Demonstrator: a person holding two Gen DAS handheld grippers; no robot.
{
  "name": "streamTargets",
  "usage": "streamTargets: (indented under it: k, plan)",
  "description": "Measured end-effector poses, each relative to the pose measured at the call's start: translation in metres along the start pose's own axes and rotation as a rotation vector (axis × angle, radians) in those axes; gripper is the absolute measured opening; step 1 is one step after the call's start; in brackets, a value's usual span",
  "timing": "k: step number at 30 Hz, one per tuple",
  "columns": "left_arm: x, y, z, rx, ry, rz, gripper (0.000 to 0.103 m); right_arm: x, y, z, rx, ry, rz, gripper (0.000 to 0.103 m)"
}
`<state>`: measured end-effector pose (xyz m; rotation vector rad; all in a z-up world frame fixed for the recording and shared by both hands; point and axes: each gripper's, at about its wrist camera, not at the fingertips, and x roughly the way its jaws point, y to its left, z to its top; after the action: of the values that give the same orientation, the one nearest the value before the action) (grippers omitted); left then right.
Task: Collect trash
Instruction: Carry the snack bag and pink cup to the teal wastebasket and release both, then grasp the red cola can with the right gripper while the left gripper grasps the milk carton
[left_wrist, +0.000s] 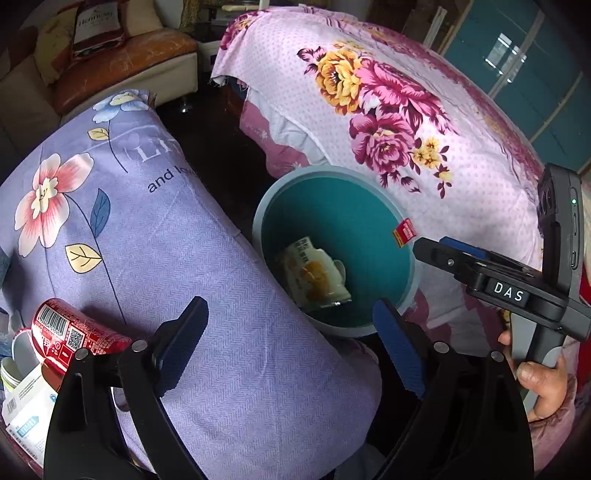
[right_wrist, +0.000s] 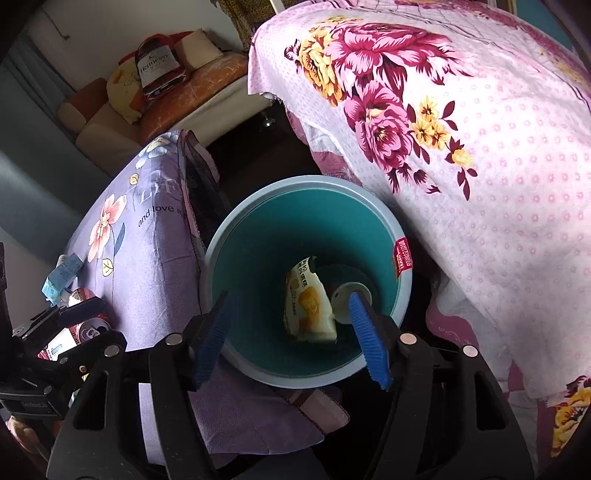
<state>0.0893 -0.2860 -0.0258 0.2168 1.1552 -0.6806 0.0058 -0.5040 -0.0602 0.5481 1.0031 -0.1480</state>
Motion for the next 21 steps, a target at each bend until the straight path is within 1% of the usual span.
streamTargets:
  k: [2, 5, 9, 14, 17, 21]
  plan:
    - [-0.009, 0.007, -0.005, -0.006, -0.011, 0.004, 0.093, -0.004, 0.005, 0.000, -0.017, -0.002, -0.014, 0.073]
    - [-0.023, 0.021, -0.013, -0.032, -0.030, 0.010, 0.093, -0.010, 0.016, -0.002, -0.049, 0.002, -0.027, 0.075]
    - [-0.041, 0.043, -0.026, -0.070, -0.049, 0.028, 0.093, -0.016, 0.038, -0.004, -0.096, 0.007, -0.023, 0.076]
    - [-0.067, 0.079, -0.049, -0.131, -0.075, 0.047, 0.093, -0.022, 0.076, -0.008, -0.183, 0.018, -0.014, 0.078]
    - [-0.085, 0.101, -0.063, -0.151, -0.092, 0.075, 0.093, -0.023, 0.101, -0.013, -0.238, 0.033, -0.006, 0.079]
    - [-0.107, 0.132, -0.084, -0.171, -0.110, 0.122, 0.093, -0.016, 0.136, -0.020, -0.315, 0.076, 0.012, 0.079]
